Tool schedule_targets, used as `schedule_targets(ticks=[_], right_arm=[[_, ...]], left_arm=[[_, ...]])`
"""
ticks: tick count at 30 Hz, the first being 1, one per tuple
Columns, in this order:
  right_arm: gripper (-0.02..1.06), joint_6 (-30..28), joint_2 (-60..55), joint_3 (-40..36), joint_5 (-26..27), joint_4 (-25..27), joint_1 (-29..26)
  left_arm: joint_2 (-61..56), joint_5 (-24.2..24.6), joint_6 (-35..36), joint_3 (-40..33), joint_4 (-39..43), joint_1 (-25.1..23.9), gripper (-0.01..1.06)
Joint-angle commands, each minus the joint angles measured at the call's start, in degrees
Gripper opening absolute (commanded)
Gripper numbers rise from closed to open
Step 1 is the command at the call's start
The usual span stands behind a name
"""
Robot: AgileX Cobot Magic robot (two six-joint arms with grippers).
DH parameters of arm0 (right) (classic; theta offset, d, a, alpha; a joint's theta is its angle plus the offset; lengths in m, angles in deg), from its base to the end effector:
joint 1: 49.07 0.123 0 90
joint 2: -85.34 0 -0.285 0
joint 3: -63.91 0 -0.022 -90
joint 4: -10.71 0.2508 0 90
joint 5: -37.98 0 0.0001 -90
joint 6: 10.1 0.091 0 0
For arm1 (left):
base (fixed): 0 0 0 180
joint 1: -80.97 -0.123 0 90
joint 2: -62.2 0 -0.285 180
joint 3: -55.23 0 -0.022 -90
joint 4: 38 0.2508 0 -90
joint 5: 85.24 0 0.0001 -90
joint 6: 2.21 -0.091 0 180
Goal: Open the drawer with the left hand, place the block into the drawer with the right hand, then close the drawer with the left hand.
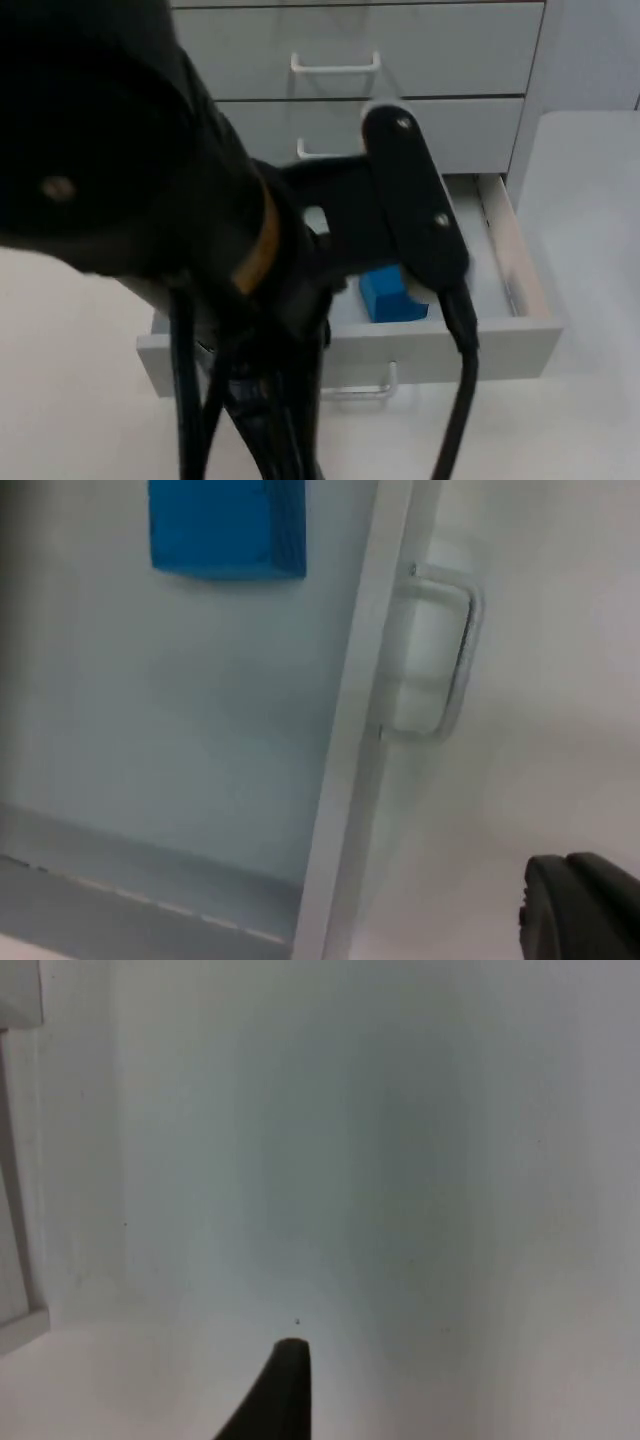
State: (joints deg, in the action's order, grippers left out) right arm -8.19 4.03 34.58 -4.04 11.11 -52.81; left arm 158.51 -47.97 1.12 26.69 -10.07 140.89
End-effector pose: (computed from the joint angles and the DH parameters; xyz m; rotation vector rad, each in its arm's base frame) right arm 0.2406 -0.0153 0.2560 0.1367 2.6609 -0.0024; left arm 0.1633 -0.2304 0.1997 1.6637 2.1159 0.1916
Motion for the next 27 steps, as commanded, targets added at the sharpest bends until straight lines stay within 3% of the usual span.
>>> schedule_targets(ticks=[1, 27], right_arm=[[0.92, -0.49, 0.62, -0.24, 0.78, 0.4, -0.38], [0.92, -0.49, 0.52, -0.24, 1.78, 1.27, -0.38]], left_arm=[[0.96, -1.39, 3.3, -0.33, 3.69, 0.9, 0.0], [12.5, -11.8, 6.67, -0.33, 15.21, 1.3, 0.0]])
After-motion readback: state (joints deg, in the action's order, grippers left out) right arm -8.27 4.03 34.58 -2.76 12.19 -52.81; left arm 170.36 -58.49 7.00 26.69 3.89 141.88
